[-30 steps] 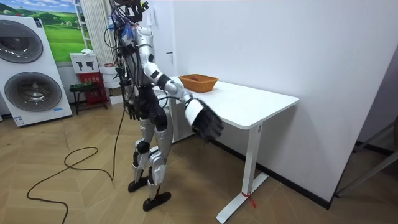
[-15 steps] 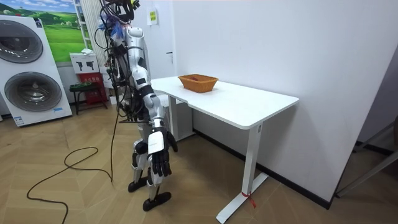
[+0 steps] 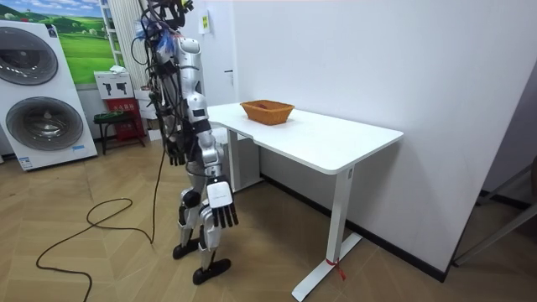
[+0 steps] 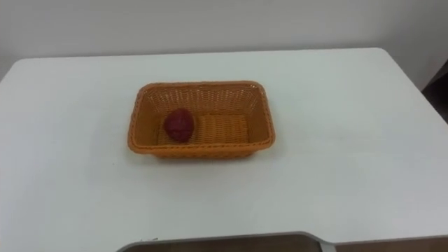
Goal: Pick and place apple
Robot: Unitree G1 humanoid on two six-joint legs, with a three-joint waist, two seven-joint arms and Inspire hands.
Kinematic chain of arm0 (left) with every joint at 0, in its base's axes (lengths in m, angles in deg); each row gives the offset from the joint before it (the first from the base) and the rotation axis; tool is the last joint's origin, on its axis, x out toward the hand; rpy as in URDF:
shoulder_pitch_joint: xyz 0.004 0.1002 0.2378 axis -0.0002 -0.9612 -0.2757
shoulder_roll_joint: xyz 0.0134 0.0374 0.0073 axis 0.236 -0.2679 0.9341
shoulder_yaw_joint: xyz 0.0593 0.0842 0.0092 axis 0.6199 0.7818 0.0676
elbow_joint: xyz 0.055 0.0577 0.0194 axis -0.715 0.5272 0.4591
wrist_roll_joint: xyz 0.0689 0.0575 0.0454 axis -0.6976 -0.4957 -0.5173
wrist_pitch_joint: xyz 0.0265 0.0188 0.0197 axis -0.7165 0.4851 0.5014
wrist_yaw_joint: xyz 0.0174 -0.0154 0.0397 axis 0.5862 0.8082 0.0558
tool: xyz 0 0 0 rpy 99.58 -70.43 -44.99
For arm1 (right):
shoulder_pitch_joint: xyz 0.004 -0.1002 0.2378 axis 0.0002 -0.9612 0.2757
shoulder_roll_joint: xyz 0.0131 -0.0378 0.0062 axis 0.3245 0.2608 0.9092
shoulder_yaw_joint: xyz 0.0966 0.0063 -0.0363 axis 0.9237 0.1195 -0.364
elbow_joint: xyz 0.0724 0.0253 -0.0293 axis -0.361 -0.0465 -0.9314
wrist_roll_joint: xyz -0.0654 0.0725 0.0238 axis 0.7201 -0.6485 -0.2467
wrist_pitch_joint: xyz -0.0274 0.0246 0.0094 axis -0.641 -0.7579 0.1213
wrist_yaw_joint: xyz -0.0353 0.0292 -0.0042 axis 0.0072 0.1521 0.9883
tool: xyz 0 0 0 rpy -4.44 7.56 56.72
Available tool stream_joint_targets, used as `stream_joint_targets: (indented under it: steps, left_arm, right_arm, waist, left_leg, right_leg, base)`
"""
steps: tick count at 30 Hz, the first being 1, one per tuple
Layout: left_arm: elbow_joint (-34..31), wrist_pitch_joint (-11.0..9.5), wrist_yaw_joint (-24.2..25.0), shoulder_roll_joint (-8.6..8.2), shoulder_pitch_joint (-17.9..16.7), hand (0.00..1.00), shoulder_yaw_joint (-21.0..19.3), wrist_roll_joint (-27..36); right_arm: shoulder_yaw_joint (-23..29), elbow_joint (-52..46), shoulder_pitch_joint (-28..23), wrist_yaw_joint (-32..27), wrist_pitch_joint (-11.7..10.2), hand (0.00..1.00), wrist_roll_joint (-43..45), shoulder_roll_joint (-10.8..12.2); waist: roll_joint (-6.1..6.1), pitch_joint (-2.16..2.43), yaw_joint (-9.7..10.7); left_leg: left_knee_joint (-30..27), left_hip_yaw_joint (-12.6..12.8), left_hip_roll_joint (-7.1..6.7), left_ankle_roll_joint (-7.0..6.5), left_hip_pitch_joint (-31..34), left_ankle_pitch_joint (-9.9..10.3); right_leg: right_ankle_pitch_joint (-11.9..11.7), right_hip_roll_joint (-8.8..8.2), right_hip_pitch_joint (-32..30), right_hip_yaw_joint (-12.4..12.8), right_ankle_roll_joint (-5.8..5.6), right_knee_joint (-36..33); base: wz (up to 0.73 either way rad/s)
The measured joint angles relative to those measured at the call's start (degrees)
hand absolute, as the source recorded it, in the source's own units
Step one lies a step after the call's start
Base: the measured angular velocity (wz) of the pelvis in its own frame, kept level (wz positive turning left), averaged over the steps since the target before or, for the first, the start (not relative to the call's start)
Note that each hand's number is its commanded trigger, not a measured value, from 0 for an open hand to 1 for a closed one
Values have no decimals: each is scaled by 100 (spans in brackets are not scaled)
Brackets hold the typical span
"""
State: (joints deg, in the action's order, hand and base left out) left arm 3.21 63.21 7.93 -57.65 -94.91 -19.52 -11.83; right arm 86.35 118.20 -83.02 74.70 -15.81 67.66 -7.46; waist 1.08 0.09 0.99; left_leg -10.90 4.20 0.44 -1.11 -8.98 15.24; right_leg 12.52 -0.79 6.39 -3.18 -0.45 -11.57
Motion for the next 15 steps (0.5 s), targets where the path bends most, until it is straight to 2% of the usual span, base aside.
stream_joint_targets:
  steps: [3,8,12,15]
  left_arm:
    - [197,26,-46,-37,95,0,250,0]
    - [288,115,-55,-83,214,0,644,-13]
    - [287,193,-54,-105,245,0,864,-2]
    - [271,257,-33,-115,255,0,960,-2]
  right_arm:
    - [-347,6,153,-8,116,0,598,10]
    - [-841,-22,196,-12,134,0,1251,20]
    - [-1176,-54,198,93,239,0,1655,34]
    - [-1243,-100,198,275,251,0,1854,53]
  waist:
    - [-22,-22,-19]
    - [-65,-45,-132]
    - [-66,-44,-151]
    - [-61,-41,-154]
  left_leg:
    - [12,-14,3,0,-17,0]
    - [50,-16,11,0,-62,2]
    - [50,-31,9,0,-48,2]
    - [49,-29,6,0,-44,2]
  right_leg:
    - [2,5,8,4,-3,-9]
    - [3,15,38,0,-1,-6]
    - [4,15,42,-6,-2,3]
    - [9,12,38,-5,-6,3]
  base:
    - [0]
    - [0]
    - [0]
    - [0]
